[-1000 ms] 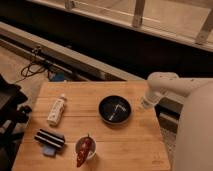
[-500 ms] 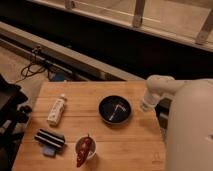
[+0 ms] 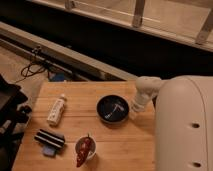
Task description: Push the ceramic bowl across the table
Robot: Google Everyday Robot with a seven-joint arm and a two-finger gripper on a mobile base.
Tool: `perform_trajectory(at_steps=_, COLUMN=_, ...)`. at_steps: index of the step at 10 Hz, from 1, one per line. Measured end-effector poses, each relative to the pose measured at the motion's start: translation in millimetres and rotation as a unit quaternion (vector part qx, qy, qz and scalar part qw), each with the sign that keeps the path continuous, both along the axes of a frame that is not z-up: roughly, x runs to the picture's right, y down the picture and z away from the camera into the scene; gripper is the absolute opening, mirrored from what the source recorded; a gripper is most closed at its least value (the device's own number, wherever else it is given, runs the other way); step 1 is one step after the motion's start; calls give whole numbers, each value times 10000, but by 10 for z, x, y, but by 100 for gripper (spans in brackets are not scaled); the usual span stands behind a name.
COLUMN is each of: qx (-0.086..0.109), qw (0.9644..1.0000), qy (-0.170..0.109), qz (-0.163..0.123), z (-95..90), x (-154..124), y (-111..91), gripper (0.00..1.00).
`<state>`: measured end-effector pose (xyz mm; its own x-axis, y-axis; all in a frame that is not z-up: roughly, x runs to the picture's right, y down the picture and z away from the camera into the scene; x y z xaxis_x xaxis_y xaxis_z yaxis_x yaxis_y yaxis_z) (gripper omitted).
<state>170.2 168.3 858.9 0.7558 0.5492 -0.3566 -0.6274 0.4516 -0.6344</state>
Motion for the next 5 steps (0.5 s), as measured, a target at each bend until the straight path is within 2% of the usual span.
perform_trajectory(at_steps=1, qx=31, qw=10000, qy=10, qz=-34, z=-24, x=-6, y=-55, gripper=4)
perform_trajectory(at_steps=3, qx=-2, qw=9999, qy=-31, qz=-139, z=-17, x=-113, y=-67, gripper=2)
perform_trajectory(at_steps=5, qx=10, qw=9996, qy=-77, qz=-255, z=-3, x=-367, y=-121, gripper=2)
